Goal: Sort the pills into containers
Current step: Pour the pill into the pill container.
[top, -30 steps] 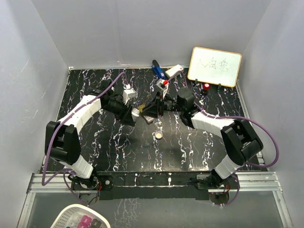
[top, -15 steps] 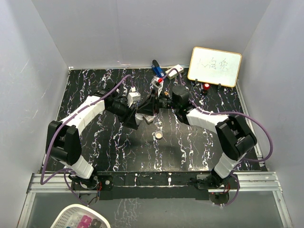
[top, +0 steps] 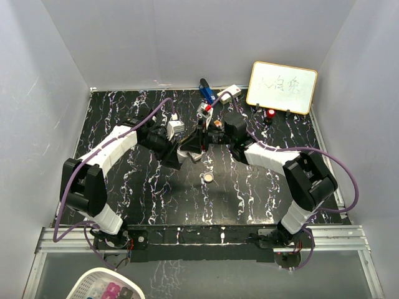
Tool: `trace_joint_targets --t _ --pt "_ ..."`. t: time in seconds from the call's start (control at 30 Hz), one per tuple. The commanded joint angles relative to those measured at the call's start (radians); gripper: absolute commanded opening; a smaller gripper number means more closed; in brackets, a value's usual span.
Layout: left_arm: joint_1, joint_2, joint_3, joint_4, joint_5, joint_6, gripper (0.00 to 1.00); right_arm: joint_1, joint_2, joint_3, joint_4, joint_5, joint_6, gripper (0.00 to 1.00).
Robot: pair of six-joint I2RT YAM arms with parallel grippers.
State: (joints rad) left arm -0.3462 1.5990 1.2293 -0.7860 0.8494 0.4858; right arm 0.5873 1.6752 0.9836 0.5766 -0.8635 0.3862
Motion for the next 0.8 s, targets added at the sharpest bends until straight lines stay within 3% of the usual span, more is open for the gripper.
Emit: trace_joint_targets --t 0.0,0.17,0.3,0.77 --pt "-0.001 -0.021 0.013 -0.005 0.010 -0.014 0.00 0.007 -0.041 -0.006 0.008 0.008 -0.031 0.30" --pt "-0.001 -0.020 0.014 0.045 -0.050 -0.080 0.00 0.026 -0.038 -0.001 -0.005 0.000 -0.040 0.22" --pt "0.000 -0.021 0.019 0.093 -0.118 -0.144 0.00 0.036 -0.034 0.003 -0.029 0.003 -0.061 0.00" --pt "0.001 -0.099 0.027 0.239 -0.221 -0.314 0.00 0.038 -0.056 -0.007 -0.057 0.055 -0.095 0.00"
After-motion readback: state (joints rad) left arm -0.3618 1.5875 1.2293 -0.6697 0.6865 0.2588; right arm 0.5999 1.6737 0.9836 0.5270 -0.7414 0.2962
